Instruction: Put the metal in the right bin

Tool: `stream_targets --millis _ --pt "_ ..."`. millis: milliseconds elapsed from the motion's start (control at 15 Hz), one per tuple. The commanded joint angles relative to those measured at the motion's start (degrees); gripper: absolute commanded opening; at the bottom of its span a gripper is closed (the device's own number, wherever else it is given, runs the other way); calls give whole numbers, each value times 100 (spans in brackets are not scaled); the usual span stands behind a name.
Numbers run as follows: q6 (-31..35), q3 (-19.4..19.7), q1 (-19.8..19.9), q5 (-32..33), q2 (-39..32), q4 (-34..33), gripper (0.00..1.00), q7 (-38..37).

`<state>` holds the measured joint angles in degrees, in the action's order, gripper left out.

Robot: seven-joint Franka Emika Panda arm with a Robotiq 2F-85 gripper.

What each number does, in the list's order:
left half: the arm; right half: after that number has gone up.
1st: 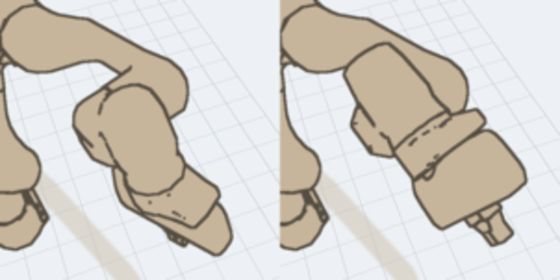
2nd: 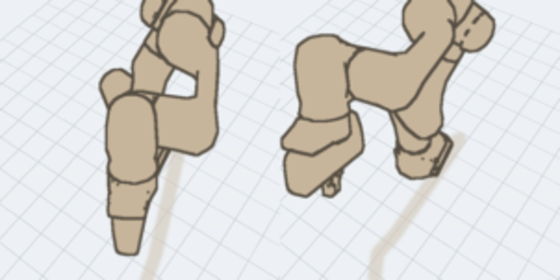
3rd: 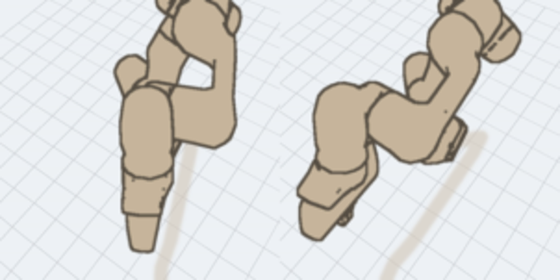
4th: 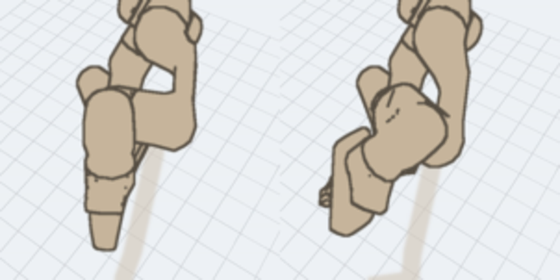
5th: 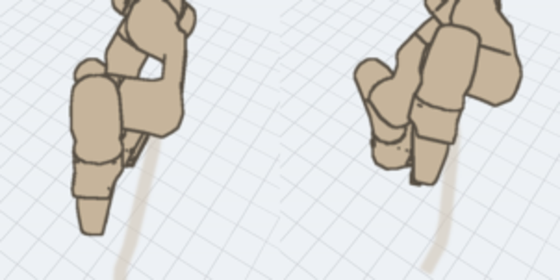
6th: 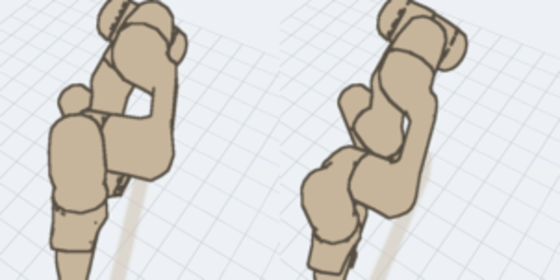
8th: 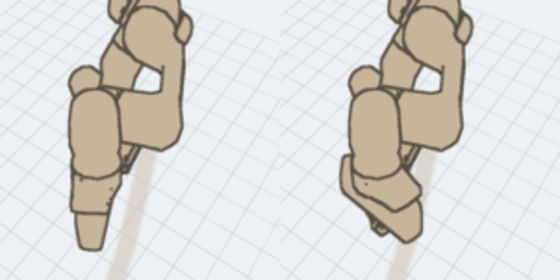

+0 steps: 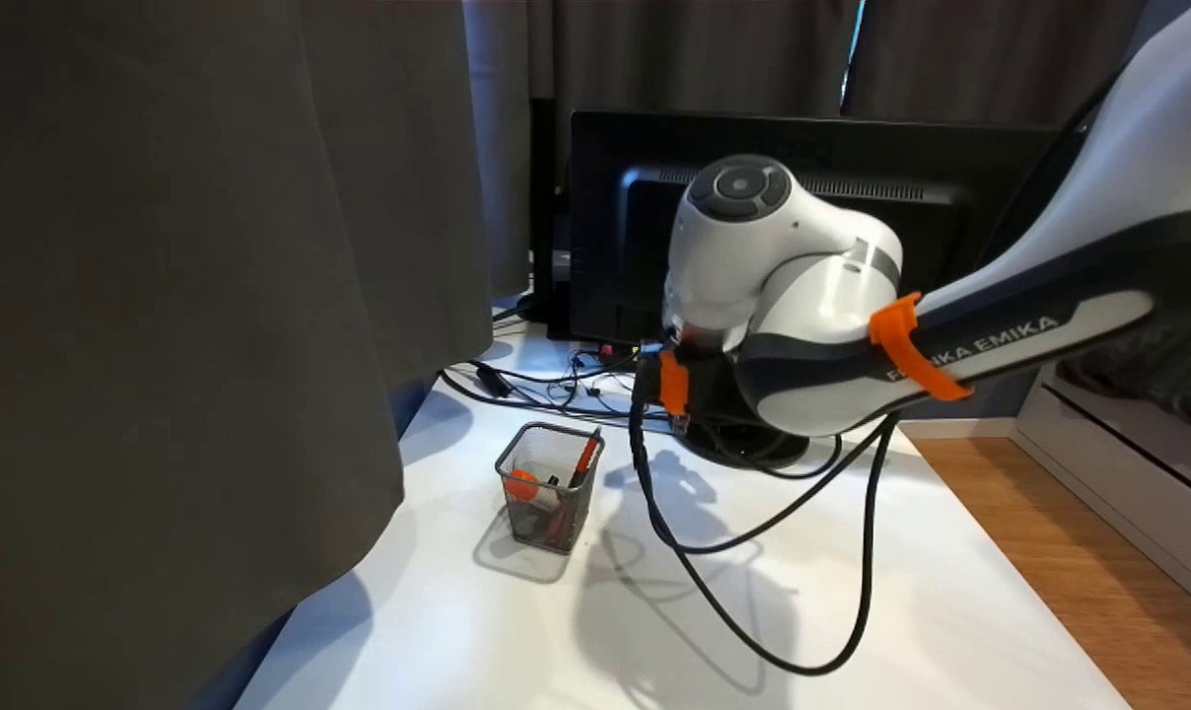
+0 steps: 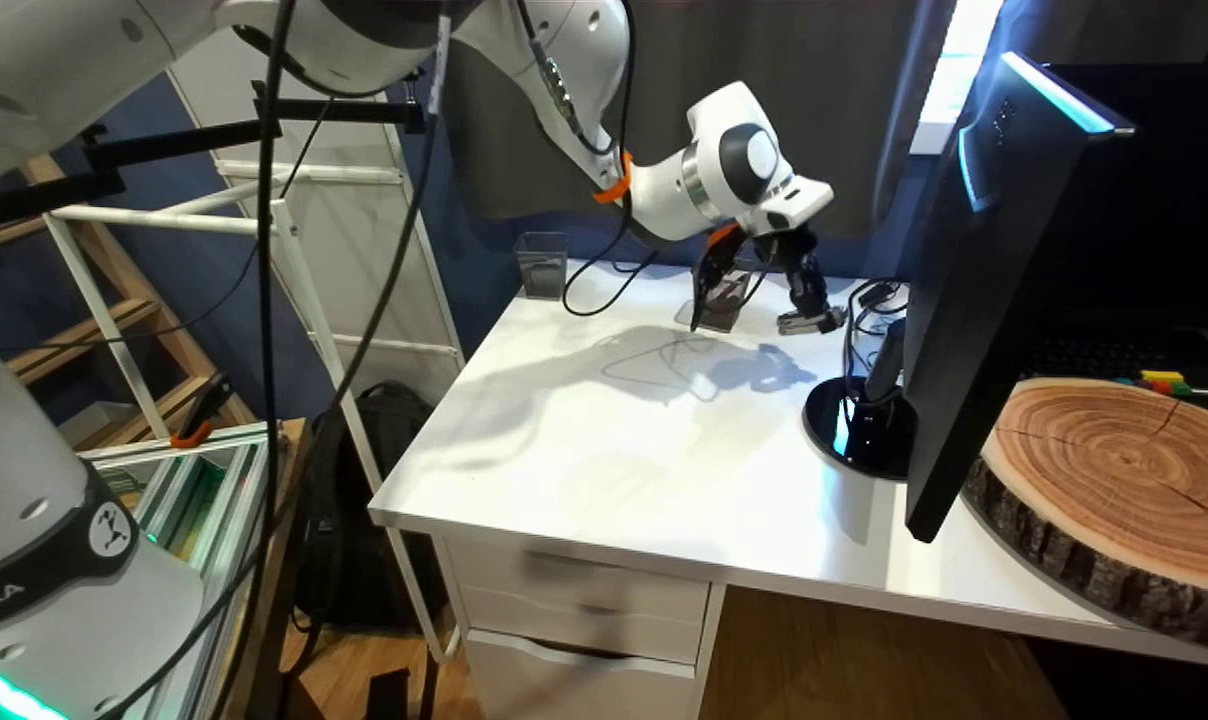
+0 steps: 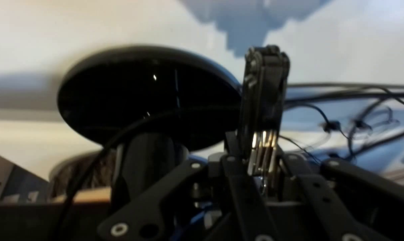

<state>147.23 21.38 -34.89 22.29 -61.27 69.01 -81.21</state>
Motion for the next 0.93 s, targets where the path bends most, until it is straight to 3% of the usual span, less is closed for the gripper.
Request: stream_targets --millis 0,333,467,667,867 --pt "698 429 -449 538 731 512 5 23" --pt "1780 -67 -319 521 655 215 5 1038" --pt "2063 -681 -27 330 615 169 5 1721" --pt "2031 -1654 428 261 625 223 5 2718" --pt "1633 -1887 557 357 674 334 5 3099"
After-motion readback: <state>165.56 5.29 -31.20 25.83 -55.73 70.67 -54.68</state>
